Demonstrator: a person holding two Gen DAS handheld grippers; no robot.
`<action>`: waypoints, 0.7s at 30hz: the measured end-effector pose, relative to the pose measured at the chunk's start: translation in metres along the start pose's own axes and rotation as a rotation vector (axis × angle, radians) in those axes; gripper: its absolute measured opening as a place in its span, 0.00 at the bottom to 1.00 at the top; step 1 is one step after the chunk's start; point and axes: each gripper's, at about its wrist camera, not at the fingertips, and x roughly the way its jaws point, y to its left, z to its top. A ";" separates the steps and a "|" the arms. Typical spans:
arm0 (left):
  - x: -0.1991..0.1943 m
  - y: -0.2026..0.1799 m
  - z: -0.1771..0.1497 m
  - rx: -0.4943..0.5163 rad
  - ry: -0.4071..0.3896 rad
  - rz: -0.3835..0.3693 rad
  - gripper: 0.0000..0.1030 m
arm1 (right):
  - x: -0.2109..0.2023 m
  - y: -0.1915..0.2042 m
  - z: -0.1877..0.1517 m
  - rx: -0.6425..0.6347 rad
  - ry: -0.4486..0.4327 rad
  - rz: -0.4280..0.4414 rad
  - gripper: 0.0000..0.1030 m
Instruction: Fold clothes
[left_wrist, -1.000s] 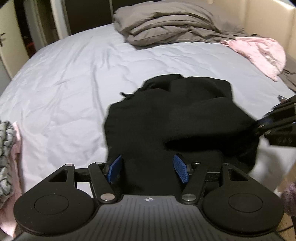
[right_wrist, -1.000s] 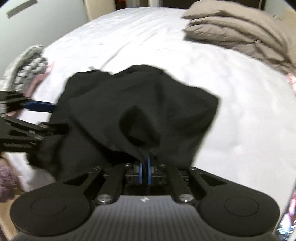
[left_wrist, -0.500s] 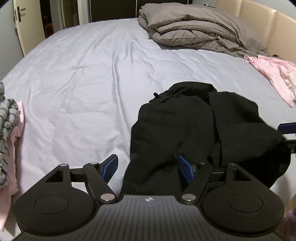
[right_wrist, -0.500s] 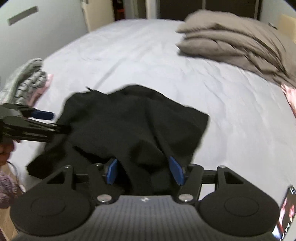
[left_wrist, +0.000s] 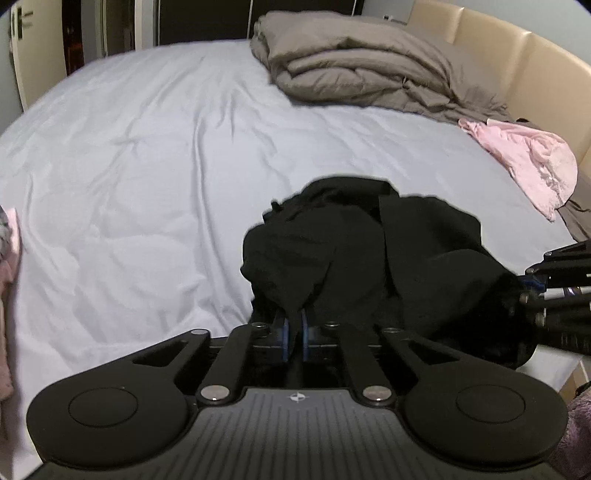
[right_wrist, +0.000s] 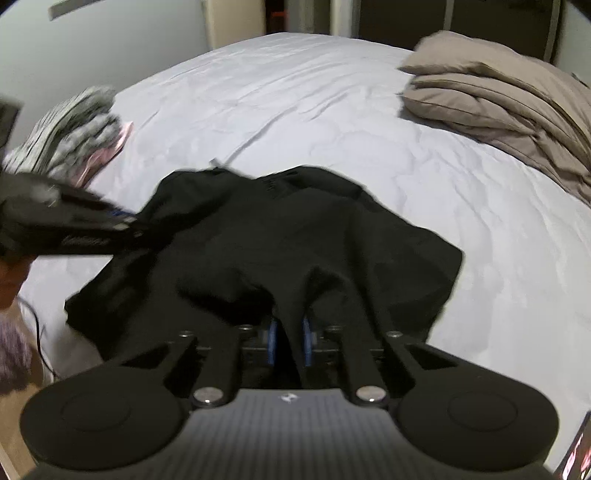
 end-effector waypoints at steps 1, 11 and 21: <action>-0.005 0.000 0.001 0.003 -0.014 0.006 0.03 | -0.002 -0.004 0.002 0.012 -0.007 -0.015 0.08; -0.061 0.009 0.007 0.062 -0.078 0.191 0.02 | -0.022 -0.028 0.001 -0.020 0.010 -0.225 0.06; -0.087 0.032 -0.039 0.100 0.046 0.267 0.02 | -0.029 -0.015 -0.045 -0.081 0.156 -0.187 0.04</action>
